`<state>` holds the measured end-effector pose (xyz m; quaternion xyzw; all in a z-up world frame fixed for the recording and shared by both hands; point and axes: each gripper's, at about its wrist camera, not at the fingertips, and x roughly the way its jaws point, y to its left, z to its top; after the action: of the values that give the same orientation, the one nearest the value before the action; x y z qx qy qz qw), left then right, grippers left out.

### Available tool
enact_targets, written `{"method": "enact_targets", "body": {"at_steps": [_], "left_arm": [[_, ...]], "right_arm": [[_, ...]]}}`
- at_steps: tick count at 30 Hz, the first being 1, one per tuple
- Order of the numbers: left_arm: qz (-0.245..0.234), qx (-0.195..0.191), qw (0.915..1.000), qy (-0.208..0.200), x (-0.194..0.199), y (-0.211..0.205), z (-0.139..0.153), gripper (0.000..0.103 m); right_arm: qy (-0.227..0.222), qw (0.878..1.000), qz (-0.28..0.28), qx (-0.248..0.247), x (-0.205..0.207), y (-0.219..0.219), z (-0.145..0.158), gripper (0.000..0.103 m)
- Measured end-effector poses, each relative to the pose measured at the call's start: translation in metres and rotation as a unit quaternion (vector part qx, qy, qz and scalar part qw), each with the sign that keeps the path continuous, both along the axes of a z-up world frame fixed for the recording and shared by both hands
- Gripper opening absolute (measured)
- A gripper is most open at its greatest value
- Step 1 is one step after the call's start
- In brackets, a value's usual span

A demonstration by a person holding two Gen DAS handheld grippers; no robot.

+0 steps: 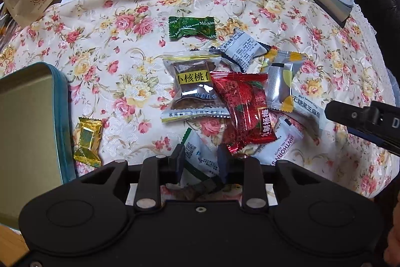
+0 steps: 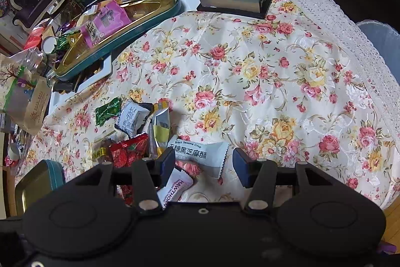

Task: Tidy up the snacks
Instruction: 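Move both tools over the snack pile beside the gold tray, then grasp the white HAWTHORN packet with the right tool while left tool lowers to green-white packet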

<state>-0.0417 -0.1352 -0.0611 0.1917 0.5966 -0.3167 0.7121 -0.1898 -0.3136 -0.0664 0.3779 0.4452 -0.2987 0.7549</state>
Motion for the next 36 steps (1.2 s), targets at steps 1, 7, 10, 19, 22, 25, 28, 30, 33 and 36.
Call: {"method": "enact_targets", "body": {"at_steps": [1, 7, 10, 19, 22, 25, 28, 30, 33, 36], "left_arm": [[0.001, 0.001, 1.0, 0.0, -0.001, 0.0, 0.0, 0.039], [0.001, -0.005, 1.0, -0.001, -0.003, 0.0, -0.002, 0.04], [0.016, -0.012, 0.9997, 0.012, 0.002, 0.005, -0.002, 0.039], [-0.008, -0.045, 0.9979, 0.045, 0.004, 0.024, 0.001, 0.039], [-0.03, -0.049, 0.9978, 0.034, -0.002, 0.025, 0.002, 0.039], [-0.047, -0.051, 0.9972, 0.025, -0.006, 0.028, 0.007, 0.039], [-0.056, -0.063, 0.9963, 0.017, -0.007, 0.031, 0.012, 0.039], [-0.057, -0.059, 0.9966, 0.014, -0.008, 0.032, 0.011, 0.039], [-0.038, -0.051, 0.9974, 0.035, -0.007, 0.032, 0.001, 0.041], [-0.013, -0.05, 0.9979, 0.04, -0.004, 0.029, -0.003, 0.046]], "right_arm": [[-0.002, 1.0, 0.0, 0.002, -0.001, 0.0, 0.001, 0.055], [-0.019, 1.0, 0.004, 0.01, -0.002, 0.002, 0.008, 0.055], [-0.026, 1.0, 0.01, 0.012, -0.002, 0.005, 0.012, 0.055], [-0.032, 0.999, 0.02, 0.022, -0.005, 0.006, 0.013, 0.055], [-0.033, 0.999, 0.024, 0.027, -0.005, 0.008, 0.013, 0.055], [-0.033, 0.999, 0.026, 0.025, -0.006, 0.009, 0.014, 0.055], [-0.034, 0.999, 0.02, 0.027, -0.007, 0.006, 0.015, 0.055], [-0.034, 0.999, 0.017, 0.029, -0.008, 0.004, 0.015, 0.055], [-0.032, 0.999, 0.018, 0.03, -0.008, 0.006, 0.014, 0.055], [-0.031, 0.999, 0.026, 0.03, -0.006, 0.01, 0.013, 0.055]]}}
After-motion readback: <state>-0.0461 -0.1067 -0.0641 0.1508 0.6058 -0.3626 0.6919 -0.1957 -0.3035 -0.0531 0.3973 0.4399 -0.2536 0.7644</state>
